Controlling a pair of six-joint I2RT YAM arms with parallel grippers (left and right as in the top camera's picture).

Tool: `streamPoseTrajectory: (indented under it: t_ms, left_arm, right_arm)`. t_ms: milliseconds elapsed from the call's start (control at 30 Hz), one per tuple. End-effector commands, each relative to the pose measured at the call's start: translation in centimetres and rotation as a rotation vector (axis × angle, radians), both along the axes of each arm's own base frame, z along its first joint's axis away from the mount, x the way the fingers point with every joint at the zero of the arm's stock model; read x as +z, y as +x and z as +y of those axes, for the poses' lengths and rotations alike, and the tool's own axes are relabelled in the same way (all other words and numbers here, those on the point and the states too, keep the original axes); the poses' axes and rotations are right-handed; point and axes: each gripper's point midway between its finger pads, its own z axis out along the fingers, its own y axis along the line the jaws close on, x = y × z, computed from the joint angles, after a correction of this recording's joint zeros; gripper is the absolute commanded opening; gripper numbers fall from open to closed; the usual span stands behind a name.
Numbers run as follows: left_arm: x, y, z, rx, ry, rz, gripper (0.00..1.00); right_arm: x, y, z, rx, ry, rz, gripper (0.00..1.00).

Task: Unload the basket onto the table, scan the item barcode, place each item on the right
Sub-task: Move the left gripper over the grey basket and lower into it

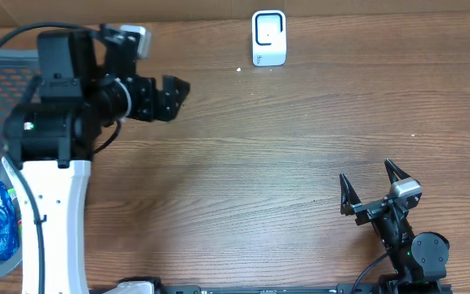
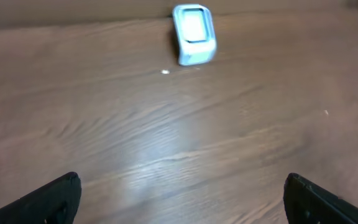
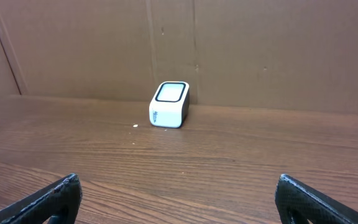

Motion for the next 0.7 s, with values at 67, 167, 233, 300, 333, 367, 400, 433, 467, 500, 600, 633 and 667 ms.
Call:
streamPoseTrajectory:
  t_ms: [67, 167, 233, 300, 333, 367, 400, 433, 467, 500, 600, 633, 667]
  left_arm:
    - [5.5, -1.9, 7.5, 0.379, 0.048, -0.065, 0.98]
    - [6.0, -4.1, 12.7, 0.629, 0.127, -0.036, 1.0]
    - [5.8, -5.6, 15.7, 0.775, 0.154, -0.009, 1.0]
    - [5.4, -7.1, 18.6, 0.892, 0.157, 0.023, 1.0]
    - [5.1, -7.7, 19.8, 0.937, 0.151, 0.038, 1.0]
    - [4.6, -8.4, 21.1, 0.986, 0.136, 0.06, 1.0]
    - [4.2, -8.9, 22.1, 1.022, 0.123, 0.08, 1.0]
    - [3.8, -9.3, 23.0, 1.049, 0.108, 0.097, 1.0]
    - [3.2, -9.7, 24.0, 1.073, 0.097, 0.123, 1.0]
    - [2.5, -10.2, 24.9, 1.1, 0.099, 0.158, 0.97]
    - [0.6, -11.9, 27.1, 1.176, 0.123, 0.259, 0.96]
    - [-0.2, -12.1, 27.8, 1.193, 0.118, 0.288, 0.96]
    - [-0.8, -12.1, 28.4, 1.205, 0.111, 0.31, 0.97]
  right_arm:
    - [-0.2, 0.0, 0.1, 0.002, 0.003, -0.004, 1.0]
    - [-0.2, 0.0, 0.1, 0.002, 0.003, -0.004, 1.0]
    - [-0.2, 0.0, 0.1, 0.002, 0.003, -0.004, 1.0]
    - [-0.2, 0.0, 0.1, 0.002, 0.004, -0.003, 1.0]
    - [-0.2, 0.0, 0.1, 0.002, 0.003, -0.004, 1.0]
    - [-0.2, 0.0, 0.1, 0.002, 0.003, -0.004, 1.0]
    - [-0.2, 0.0, 0.1, 0.002, 0.003, -0.004, 1.0]
    - [-0.2, 0.0, 0.1, 0.002, 0.003, -0.004, 1.0]
    - [-0.2, 0.0, 0.1, 0.002, 0.003, -0.004, 1.0]
    - [-0.2, 0.0, 0.1, 0.002, 0.003, -0.004, 1.0]
    - [-0.2, 0.0, 0.1, 0.002, 0.003, -0.004, 1.0]
    - [-0.2, 0.0, 0.1, 0.002, 0.003, -0.004, 1.0]
    - [-0.2, 0.0, 0.1, 0.002, 0.003, -0.004, 1.0]
